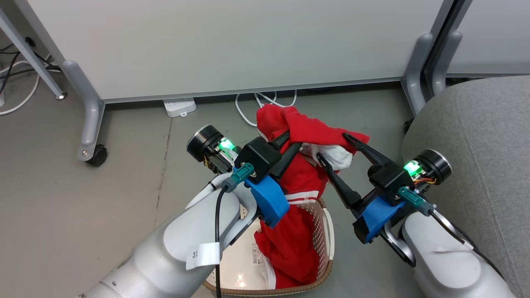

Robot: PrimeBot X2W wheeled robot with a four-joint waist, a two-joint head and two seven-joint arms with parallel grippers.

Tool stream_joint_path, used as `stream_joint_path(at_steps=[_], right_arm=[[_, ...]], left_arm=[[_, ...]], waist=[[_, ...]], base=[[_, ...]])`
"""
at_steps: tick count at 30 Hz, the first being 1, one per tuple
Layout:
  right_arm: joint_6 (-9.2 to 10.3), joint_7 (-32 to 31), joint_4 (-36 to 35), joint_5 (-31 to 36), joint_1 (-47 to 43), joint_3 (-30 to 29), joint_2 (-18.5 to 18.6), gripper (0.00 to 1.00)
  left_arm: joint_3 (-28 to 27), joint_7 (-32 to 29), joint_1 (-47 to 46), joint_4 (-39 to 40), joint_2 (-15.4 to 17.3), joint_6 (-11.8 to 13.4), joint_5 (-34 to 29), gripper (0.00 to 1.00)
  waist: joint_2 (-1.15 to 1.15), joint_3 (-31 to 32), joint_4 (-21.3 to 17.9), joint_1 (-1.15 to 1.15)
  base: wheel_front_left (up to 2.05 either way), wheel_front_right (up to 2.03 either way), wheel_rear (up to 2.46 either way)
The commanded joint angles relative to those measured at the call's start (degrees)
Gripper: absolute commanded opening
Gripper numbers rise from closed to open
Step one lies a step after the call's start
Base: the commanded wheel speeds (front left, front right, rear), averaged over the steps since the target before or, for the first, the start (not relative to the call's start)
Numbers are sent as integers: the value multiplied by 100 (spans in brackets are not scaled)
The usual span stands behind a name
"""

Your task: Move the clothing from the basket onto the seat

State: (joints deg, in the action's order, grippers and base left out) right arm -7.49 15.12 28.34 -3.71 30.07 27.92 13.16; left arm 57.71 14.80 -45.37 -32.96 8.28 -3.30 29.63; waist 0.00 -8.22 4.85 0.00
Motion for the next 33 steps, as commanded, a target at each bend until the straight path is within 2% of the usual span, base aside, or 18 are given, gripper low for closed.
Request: stream_joint_path(at_steps=[1, 15, 16, 17, 33], right_arm=[[-1, 6, 40, -48, 94, 40, -6, 100], [-1, 5, 293, -205, 394, 379, -43, 100], [-1, 5, 342, -225, 399, 412, -48, 31], [-1, 5, 389, -260, 415, 449, -50, 0], [-1, 6, 475, -430, 490, 530, -65, 0]], left_arm=[[-15, 33, -76, 31, -2, 16, -34, 0], [89, 39, -125, 101, 0, -10, -46, 0], [88, 39, -133, 103, -1, -8, -43, 0], [90, 40, -140, 108, -1, -4, -42, 0], [123, 40, -156, 116, 59, 31, 13, 0]], waist=[[0, -4, -1, 0], [0, -80, 15, 0], [0, -81, 21, 0], [0, -82, 25, 0], [0, -96, 8, 0]], base=[[0, 0, 0], [0, 0, 0], [0, 0, 0], [0, 0, 0], [0, 0, 0]])
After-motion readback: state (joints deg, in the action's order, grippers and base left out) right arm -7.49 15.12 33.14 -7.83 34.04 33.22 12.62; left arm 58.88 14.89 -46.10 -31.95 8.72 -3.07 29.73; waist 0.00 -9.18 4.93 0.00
